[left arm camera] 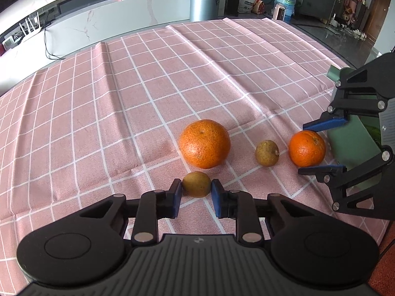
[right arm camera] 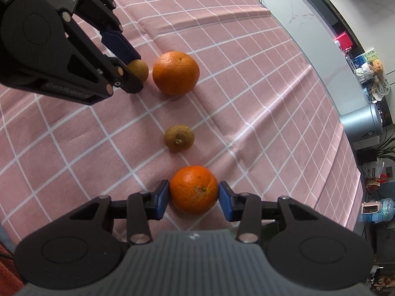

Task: Organize fruits
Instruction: 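Grasp a brown longan with the left gripper while the right gripper grasps a mandarin orange, then lower the longan and orange into the green colander and open both grippers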

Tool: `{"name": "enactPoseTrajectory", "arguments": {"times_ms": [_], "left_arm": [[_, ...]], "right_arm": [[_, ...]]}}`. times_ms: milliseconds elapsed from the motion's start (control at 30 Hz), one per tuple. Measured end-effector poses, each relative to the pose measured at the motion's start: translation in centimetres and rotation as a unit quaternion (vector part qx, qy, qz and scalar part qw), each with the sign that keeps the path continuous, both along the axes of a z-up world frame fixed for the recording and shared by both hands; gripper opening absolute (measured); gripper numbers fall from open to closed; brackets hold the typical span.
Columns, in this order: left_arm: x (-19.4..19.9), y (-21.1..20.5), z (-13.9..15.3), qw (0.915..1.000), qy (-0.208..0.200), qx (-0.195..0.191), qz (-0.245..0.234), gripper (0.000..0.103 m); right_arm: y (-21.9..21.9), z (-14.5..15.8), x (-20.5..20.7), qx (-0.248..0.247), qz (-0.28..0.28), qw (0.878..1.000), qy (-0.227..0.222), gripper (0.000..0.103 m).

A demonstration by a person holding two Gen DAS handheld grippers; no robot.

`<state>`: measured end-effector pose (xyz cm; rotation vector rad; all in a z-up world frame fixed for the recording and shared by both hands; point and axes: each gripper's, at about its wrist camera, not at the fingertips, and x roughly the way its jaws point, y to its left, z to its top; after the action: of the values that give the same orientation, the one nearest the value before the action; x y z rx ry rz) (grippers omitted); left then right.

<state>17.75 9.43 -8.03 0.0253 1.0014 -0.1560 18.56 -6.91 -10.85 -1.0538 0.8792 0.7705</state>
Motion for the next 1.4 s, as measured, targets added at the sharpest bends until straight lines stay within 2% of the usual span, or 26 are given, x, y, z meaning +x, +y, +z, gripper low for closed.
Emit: {"name": "enactPoseTrajectory", "arguments": {"times_ms": [167,367,633,833,967,1167,1400], "left_arm": [[-0.3,0.4,0.7,0.9999,-0.002,-0.007,0.009,0.028],[-1.9,-0.1,2.7,0.9997,-0.024,-0.010,0.002,0.028],[-4.3,-2.3,5.9,0.9975,-0.065,-0.020,-0.019,0.028],[-5.5,-5.1,8.0,0.9940,-0.088,-0.027,-0.059,0.028],[-5.6,-7.1,9.2,0.9907,-0.096,-0.052,-0.082,0.028],[-4.3,-10.6,9.9,0.9861,-0.101,-0.074,-0.110,0.028],[-0.7,-13.8,8.9,0.9857,-0.065,-0.089,-0.128,0.028]], "right_arm": [[-0.2,1.0,-0.6,0.015,-0.007,1.000,-0.005,0.039],[-0.6,3.6,-2.2,0.046,-0.010,0.999,-0.024,0.039],[-2.8,7.8,-5.5,0.127,-0.050,0.989,-0.063,0.038],[-6.2,9.9,-7.4,0.183,-0.107,0.972,-0.103,0.038],[-9.6,10.6,-8.0,0.214,-0.156,0.957,-0.113,0.038],[-15.1,10.7,-7.2,0.247,-0.227,0.937,-0.098,0.038],[-19.3,9.2,-5.1,0.273,-0.286,0.916,-0.073,0.038]]}}
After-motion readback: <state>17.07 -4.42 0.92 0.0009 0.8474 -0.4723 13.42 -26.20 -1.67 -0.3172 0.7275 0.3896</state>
